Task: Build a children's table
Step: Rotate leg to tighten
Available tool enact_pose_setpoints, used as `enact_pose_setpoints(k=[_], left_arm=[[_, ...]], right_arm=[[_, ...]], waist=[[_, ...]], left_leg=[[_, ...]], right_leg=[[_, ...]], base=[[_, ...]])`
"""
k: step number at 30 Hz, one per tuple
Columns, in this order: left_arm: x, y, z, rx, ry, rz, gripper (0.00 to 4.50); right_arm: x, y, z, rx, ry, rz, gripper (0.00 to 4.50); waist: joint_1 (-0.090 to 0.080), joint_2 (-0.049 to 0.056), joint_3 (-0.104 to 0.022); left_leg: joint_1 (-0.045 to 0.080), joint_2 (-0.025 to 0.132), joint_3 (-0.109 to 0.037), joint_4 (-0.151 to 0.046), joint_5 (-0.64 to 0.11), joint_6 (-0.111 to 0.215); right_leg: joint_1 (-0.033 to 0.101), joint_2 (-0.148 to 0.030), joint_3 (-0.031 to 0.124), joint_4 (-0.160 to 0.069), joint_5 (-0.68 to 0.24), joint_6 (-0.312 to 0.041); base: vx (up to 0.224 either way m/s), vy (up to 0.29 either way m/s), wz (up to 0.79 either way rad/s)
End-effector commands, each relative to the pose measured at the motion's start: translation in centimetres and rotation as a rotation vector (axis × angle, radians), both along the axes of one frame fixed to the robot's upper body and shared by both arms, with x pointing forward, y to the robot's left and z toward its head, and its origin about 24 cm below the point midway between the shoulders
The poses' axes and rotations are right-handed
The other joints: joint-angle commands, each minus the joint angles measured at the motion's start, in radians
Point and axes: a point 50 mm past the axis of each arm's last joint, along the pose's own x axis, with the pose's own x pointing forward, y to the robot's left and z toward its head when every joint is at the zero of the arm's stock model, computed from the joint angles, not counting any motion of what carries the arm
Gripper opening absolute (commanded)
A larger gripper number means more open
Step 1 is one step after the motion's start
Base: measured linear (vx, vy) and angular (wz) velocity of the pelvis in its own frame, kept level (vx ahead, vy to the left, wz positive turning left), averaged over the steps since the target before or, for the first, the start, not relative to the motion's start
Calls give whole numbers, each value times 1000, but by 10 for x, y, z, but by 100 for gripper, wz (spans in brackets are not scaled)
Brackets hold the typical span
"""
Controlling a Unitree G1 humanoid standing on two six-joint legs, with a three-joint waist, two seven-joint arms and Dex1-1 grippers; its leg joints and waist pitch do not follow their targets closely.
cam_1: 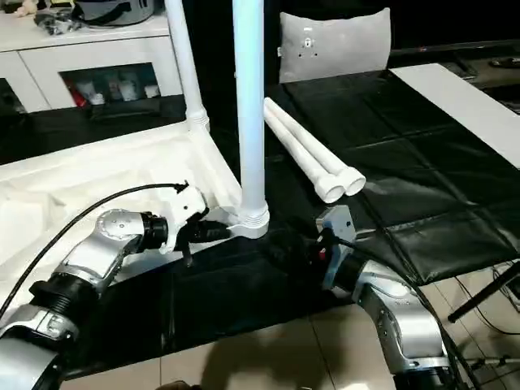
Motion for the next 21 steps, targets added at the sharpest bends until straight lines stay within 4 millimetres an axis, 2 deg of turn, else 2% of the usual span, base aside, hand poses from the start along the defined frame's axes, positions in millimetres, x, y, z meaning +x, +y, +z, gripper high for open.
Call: enact_pose_setpoints(k=[1,4,9,12,14,16,21], left_arm=[[-3,7,-10,84,27,-12,3],[-3,7,-8,83,31,-21,3],[-3,7,-7,85,37,-47,3],[-8,8,-7,120,49,-135,3],[-17,9,-7,180,79,-316,3],[-19,8,-6,193,82,-356,3],[-18,7,-1,245,69,-459,3]], right_arm=[[3,1,9,-3,-37,18,450],[4,1,10,-2,-39,21,450],[7,1,12,-18,-41,36,450],[13,-2,14,-65,-51,62,450],[21,-5,19,-137,-73,177,450],[23,-5,20,-154,-78,211,450],[24,-3,20,-232,-71,372,450]], waist=[[1,-12,-67],[-1,-13,-67],[-4,-12,-69],[-3,-13,-71],[-4,-13,-70],[1,-12,-69],[17,-15,-72]], left_leg=[[19,37,-10,-71,-223,57],[20,37,-10,-73,-239,45],[20,36,-11,-72,-221,49],[19,35,-11,-71,-210,51],[21,35,-9,-70,-218,51],[26,39,-6,-70,-220,52],[26,41,-4,-67,-196,58]], right_leg=[[43,-58,51,-89,-181,-215],[43,-58,52,-91,-207,-207],[44,-56,51,-86,-171,-216],[46,-57,51,-84,-161,-219],[44,-57,52,-84,-170,-226],[40,-56,55,-85,-161,-233],[42,-57,54,-75,-110,-251]], base=[[0,0,0],[0,0,0],[0,0,0],[0,0,0],[0,0,0],[0,0,0],[0,0,0]])
